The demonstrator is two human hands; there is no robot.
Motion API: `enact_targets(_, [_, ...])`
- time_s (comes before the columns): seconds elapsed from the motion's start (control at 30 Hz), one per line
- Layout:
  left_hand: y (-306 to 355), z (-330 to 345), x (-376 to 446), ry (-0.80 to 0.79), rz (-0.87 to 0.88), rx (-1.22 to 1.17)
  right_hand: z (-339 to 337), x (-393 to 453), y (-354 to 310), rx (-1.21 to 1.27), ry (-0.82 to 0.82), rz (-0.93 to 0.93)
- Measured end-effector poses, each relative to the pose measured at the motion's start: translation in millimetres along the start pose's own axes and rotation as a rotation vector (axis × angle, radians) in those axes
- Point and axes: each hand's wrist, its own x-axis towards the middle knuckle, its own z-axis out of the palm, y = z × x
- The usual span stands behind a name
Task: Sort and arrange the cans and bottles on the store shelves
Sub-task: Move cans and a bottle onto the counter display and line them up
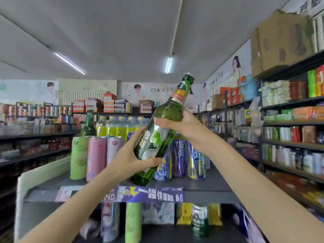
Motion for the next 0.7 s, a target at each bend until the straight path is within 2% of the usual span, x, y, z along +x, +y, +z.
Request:
enact_targets(0.13, [-26, -18, -106, -0.166, -0.083, -0.002, 68, -86, 23, 0.038, 0.004, 0.081])
enact_targets(0.23, [-66, -17, -199, -0.285, -0.339, -0.117, 121, -146, 68, 0.030, -0.063, 0.249])
enact_targets(0.3, [-106, -16, -263, -0.374, -0.483, -0.127, 152, -184, 111, -0.064, -0.135, 0.353])
enact_targets(0.37, [-156, -13, -330, -0.358, -0.628, -0.116, 183, -223, 158, -0.184, -0.239, 0.413])
enact_targets(0.5, [-264, 19, -460, -0.169, -0.930, 0.015, 238, -299, 270, -0.388, -0.419, 0.498])
enact_targets(0.6, [-332, 61, -540, -0.176, -1.023, 0.130, 276, -368, 360, -0.451, -0.425, 0.618])
enact_targets(0.7, [-388, 110, -599, -0.248, -0.999, 0.183, 305, -436, 440, -0.506, -0.409, 0.696])
